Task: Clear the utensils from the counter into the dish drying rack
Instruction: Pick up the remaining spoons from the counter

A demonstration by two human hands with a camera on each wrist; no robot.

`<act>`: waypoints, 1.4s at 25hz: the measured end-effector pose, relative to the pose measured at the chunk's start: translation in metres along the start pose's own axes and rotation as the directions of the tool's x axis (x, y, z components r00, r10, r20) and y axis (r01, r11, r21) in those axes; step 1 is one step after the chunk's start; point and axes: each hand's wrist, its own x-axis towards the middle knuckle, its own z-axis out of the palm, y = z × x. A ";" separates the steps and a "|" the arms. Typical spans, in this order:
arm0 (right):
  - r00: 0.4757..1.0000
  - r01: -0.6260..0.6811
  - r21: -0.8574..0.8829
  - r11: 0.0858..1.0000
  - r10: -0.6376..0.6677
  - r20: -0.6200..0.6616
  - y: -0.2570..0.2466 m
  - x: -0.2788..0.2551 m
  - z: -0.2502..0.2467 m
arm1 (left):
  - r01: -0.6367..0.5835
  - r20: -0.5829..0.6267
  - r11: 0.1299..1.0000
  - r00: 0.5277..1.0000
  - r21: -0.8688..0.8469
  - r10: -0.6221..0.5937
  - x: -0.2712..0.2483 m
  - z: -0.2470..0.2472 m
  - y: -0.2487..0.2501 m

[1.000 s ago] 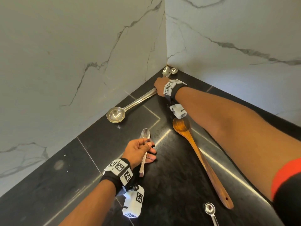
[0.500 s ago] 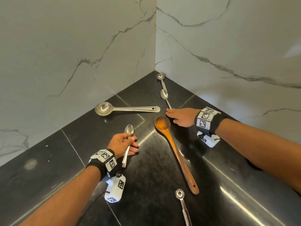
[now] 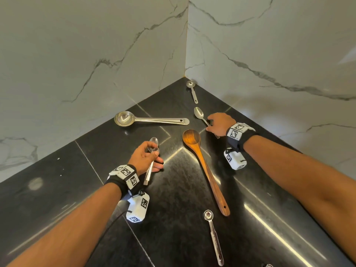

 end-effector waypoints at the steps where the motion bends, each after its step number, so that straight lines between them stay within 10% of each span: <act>1: 1.000 -0.017 0.036 0.999 0.017 0.002 -0.003 0.005 0.001 | -0.015 -0.011 1.000 1.000 -0.004 0.014 -0.003 0.001 0.000; 9: 0.995 0.013 0.307 0.952 0.019 -0.100 0.001 -0.055 -0.012 | 0.009 0.066 0.999 0.998 -0.047 -0.006 -0.043 0.004 -0.003; 15: 0.979 0.198 0.642 0.741 -0.120 -0.164 -0.046 -0.187 0.005 | -0.016 -0.033 0.985 0.999 -0.173 0.010 -0.098 0.035 0.011; 29: 0.994 0.103 0.928 0.357 -0.058 -0.088 -0.021 -0.345 0.094 | 0.029 0.073 0.942 0.997 -0.334 -0.005 -0.208 0.146 -0.023; 35: 0.986 0.095 0.860 0.501 0.071 -0.151 -0.010 -0.382 0.120 | 0.106 0.092 0.882 0.993 -0.459 -0.071 -0.230 0.189 -0.021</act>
